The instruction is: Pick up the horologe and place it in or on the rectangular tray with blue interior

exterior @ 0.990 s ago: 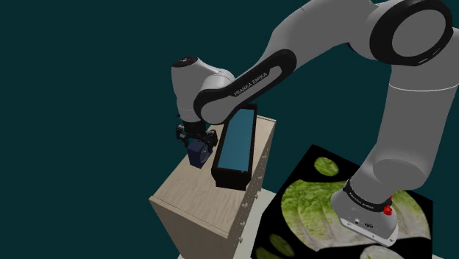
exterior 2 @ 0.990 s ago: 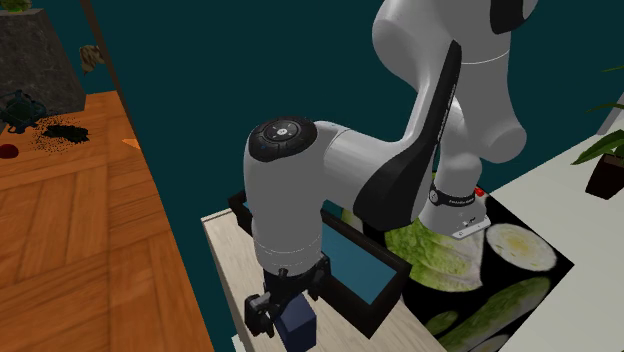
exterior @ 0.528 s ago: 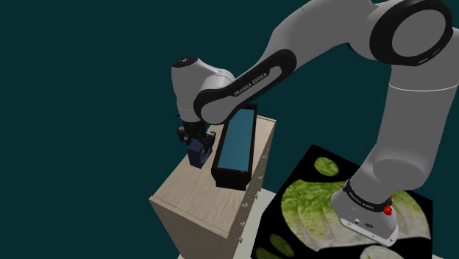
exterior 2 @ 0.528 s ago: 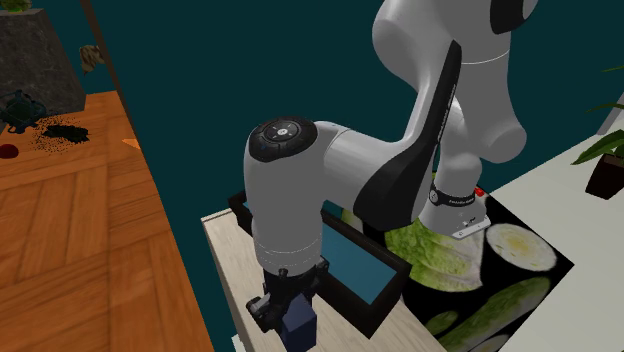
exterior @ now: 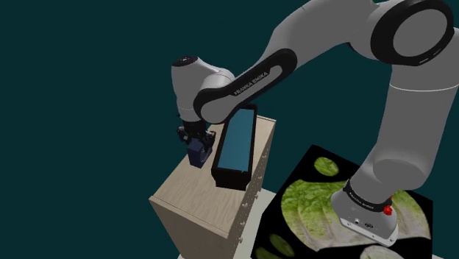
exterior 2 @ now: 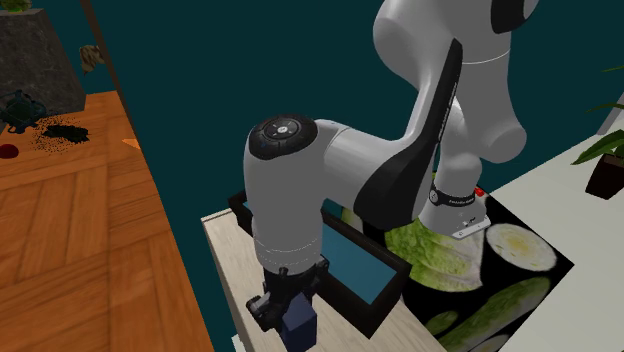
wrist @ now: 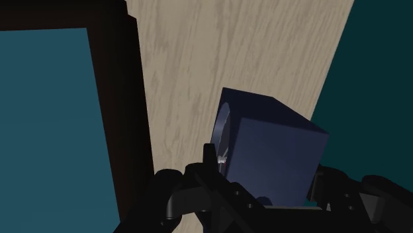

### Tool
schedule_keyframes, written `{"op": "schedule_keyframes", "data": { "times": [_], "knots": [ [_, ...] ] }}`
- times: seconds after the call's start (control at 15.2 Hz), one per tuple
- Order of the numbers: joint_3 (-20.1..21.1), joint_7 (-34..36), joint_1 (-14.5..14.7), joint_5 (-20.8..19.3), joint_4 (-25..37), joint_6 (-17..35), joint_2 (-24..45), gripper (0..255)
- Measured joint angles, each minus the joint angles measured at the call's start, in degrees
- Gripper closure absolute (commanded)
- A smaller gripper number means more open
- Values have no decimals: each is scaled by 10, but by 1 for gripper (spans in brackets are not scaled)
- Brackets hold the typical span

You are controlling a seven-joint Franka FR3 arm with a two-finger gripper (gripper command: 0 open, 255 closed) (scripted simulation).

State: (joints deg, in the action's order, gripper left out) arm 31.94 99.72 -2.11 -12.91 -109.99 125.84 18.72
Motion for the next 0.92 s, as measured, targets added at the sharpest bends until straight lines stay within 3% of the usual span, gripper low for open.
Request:
{"op": "schedule_keyframes", "data": {
  "times": [0.92],
  "knots": [
    [13, -24, -11, 36, 46, -85, -48, 255]
  ]
}}
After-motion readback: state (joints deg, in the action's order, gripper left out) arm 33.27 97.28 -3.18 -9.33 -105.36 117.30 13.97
